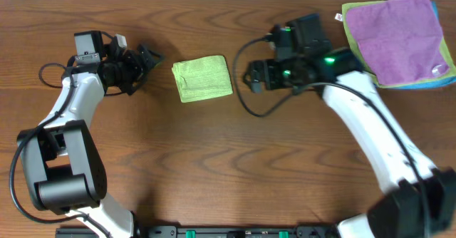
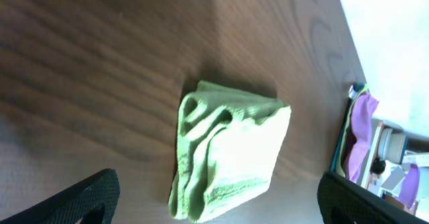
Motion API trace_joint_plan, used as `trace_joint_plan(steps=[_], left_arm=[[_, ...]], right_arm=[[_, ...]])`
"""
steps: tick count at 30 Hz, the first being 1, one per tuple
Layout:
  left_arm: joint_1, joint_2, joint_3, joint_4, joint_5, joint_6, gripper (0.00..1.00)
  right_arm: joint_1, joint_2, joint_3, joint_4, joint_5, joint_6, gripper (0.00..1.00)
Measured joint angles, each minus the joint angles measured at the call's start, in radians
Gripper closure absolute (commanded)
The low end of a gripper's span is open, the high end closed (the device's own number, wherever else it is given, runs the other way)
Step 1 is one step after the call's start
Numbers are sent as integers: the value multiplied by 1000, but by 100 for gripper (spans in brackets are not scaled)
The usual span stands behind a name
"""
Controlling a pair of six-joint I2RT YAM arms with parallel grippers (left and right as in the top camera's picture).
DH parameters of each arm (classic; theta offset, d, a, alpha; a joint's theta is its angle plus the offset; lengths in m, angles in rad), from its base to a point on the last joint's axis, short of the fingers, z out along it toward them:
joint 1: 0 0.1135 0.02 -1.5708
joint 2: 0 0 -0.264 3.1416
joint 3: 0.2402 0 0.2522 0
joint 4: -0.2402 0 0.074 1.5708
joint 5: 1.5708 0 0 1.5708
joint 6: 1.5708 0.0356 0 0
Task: Fold the cloth
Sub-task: 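Release the right gripper and retract the right arm to the right, then grasp the folded green square's edge with the left gripper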
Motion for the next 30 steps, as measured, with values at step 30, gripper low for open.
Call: trace_joint_plan(steps=[30], left_arm=[[-112, -3, 0, -108, 6, -1, 5]], right_arm=[[-275, -1034, -927, 150, 29, 193, 1]])
